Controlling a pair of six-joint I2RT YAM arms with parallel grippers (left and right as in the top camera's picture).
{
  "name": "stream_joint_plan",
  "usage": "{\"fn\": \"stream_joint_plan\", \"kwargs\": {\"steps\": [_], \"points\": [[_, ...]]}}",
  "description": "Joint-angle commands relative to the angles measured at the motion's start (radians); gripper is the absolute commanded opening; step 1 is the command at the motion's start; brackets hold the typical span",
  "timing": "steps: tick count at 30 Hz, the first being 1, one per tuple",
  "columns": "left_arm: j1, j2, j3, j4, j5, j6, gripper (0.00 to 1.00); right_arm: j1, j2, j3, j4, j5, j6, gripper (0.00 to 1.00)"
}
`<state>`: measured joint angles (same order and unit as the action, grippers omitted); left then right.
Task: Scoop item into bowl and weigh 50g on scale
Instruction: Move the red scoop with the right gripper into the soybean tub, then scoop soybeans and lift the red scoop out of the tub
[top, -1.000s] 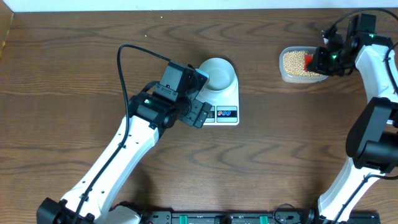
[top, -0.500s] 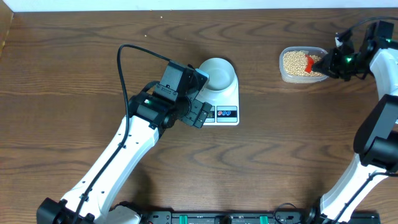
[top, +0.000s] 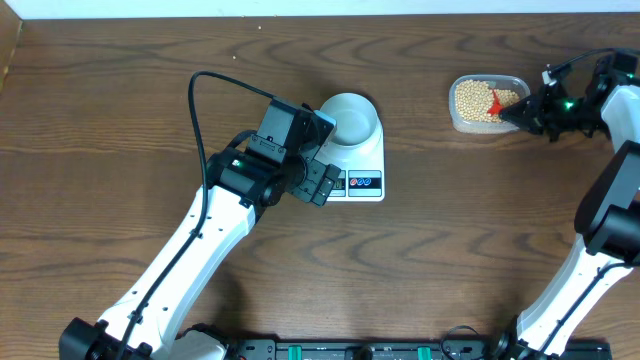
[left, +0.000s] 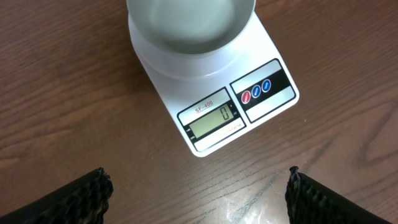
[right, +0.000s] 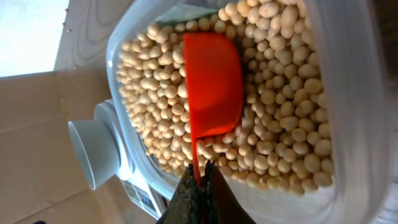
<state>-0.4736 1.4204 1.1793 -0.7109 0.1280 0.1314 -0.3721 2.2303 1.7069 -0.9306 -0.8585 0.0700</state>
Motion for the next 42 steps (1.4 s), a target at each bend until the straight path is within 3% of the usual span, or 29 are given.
{"fn": "stream_joint_plan", "kwargs": {"steps": [1,14,30,42], "points": [[0.004,-0.001,0.005,-0.003,-0.009,0.006,0.91,0.019,0.064,-0.002,0.000,-0.021,0.023,0.01],[0.004,-0.001,0.005,-0.003,-0.008,0.006,0.91,-0.028,0.064,-0.002,-0.006,-0.158,-0.027,0.01],[0.004,-0.001,0.005,-0.003,-0.008,0.006,0.91,-0.071,0.046,-0.001,-0.030,-0.173,-0.087,0.01],[0.004,-0.001,0.005,-0.003,-0.008,0.006,0.92,-0.074,-0.080,0.000,-0.043,-0.146,-0.094,0.01]]}}
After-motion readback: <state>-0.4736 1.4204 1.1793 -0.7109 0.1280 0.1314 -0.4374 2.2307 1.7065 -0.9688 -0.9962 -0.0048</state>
